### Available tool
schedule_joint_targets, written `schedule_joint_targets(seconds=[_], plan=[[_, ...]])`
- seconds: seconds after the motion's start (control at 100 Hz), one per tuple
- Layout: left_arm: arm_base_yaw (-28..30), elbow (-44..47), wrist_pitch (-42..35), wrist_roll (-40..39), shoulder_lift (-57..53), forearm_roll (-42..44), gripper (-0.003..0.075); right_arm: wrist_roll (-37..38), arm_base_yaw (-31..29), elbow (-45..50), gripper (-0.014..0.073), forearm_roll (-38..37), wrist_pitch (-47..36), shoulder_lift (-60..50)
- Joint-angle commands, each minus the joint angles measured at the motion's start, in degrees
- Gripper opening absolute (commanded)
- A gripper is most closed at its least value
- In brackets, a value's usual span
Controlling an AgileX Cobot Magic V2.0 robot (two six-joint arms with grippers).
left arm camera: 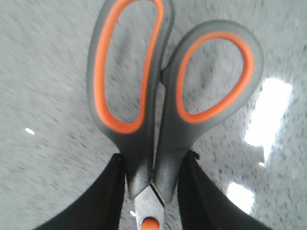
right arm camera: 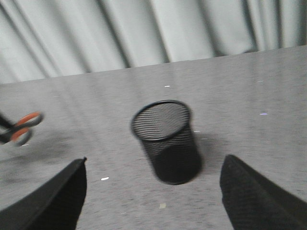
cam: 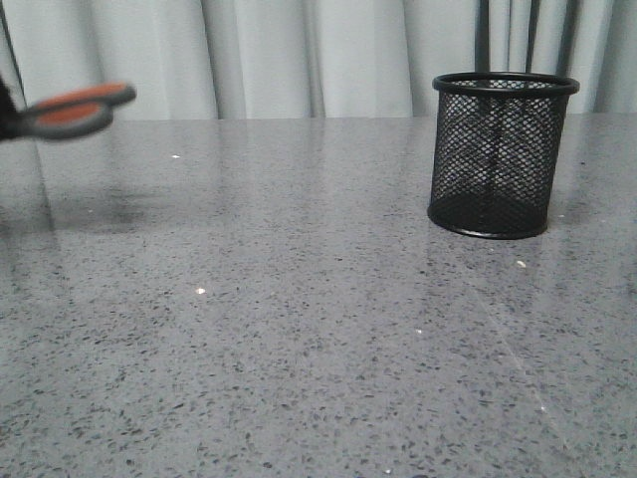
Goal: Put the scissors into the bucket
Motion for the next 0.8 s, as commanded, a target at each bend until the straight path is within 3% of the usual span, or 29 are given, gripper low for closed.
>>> schedule_joint_targets(seconds=[0.0,0.12,0.26,0.41,0.79], plan=[[-2.8,-3.8,-3.5,-0.5,-4.0,-3.2,0.0042,-11.2,0.2,-2.0,0.052,12.8,-4.7,2.4],[-7.9,-7.8,-4.8,-0.5,-5.4,-3.2,0.0042,-24.8,0.2,-2.0,0.052,32.5,-4.0,5.3],[-15.1,-12.6,-4.9,-0.5,-5.7,-3.0,0.0042,-32.7,0.2,-2.3,0.052,44.3,-2.9,8.4],[-22.5,-15.3,-6.8,-0.5,-5.7,-2.3,0.0042,-40.9,0.2,-5.8,0.052,50.5,2.0,12.5],[-33.5,-15.5,-12.0,-0.5,-5.7,-0.7,0.0042,-41.2,0.2,-15.5,0.0521,51.4,7.7,24.9]])
